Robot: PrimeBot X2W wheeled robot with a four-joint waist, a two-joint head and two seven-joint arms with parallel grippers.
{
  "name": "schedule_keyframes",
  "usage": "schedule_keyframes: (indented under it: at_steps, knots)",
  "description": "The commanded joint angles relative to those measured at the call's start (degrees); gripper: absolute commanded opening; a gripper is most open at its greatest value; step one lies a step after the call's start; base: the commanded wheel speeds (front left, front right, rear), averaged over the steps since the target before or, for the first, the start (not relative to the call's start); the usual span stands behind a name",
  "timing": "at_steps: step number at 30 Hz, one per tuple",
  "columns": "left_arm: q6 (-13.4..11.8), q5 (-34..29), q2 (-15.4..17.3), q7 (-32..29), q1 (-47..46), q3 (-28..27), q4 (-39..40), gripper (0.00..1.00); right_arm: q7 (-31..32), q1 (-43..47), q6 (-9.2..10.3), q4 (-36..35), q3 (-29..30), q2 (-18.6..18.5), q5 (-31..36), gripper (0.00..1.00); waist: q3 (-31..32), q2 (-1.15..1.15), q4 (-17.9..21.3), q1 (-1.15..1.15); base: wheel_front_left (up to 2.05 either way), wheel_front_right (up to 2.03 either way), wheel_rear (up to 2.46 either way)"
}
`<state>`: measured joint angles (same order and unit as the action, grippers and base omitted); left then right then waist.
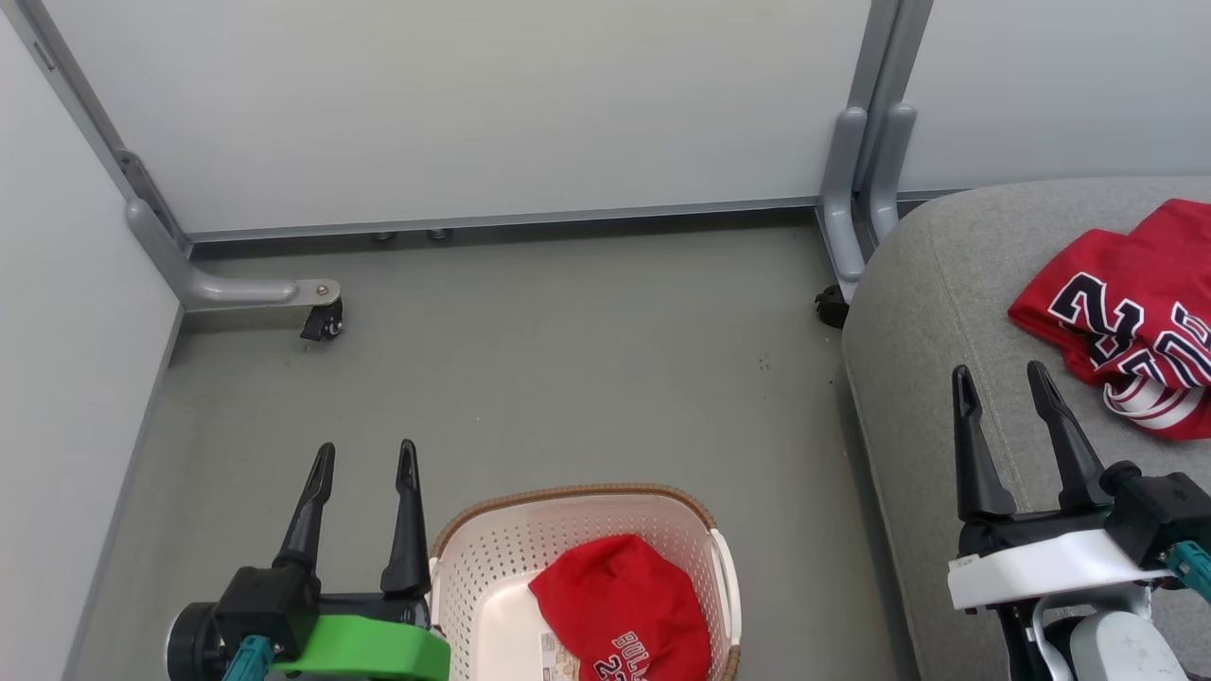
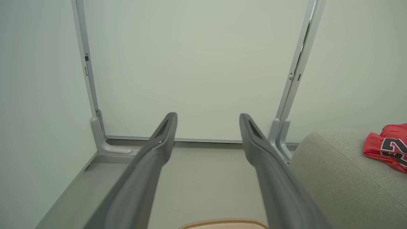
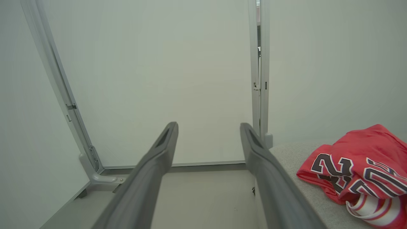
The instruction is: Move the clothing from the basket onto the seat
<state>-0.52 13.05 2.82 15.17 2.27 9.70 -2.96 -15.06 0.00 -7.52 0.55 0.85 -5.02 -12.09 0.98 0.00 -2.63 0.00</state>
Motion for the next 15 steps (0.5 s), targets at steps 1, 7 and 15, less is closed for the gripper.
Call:
schedule_keyframes:
  at_steps: [1, 7, 15]
  knots:
    - [-0.18, 0.06, 0.14, -0.04, 0.23, 0.09, -0.09, 1.0, -0.18, 0.04, 0.06, 0.17, -0.21, -0.26, 0.31, 1.0, -0.05, 0.0, 0.1, 0.0, 0.0, 0.0, 0.0]
    - [-0.13, -0.15, 0.14, -0.04, -0.05, 0.08, -0.17, 1.0, -0.18, -0.42, 0.06, 0.02, -0.07, -0.22, 0.17, 1.0, -0.22, 0.0, 0.27, 0.0, 0.0, 0.0, 0.0]
    - [0.04, -0.01, 0.14, -0.05, 0.07, -0.04, -0.33, 1.0, -0.18, -0.77, 0.06, -0.23, 1.02, -0.03, 0.89, 1.0, -1.31, 0.0, 1.17, 0.0, 0.0, 0.0, 0.0]
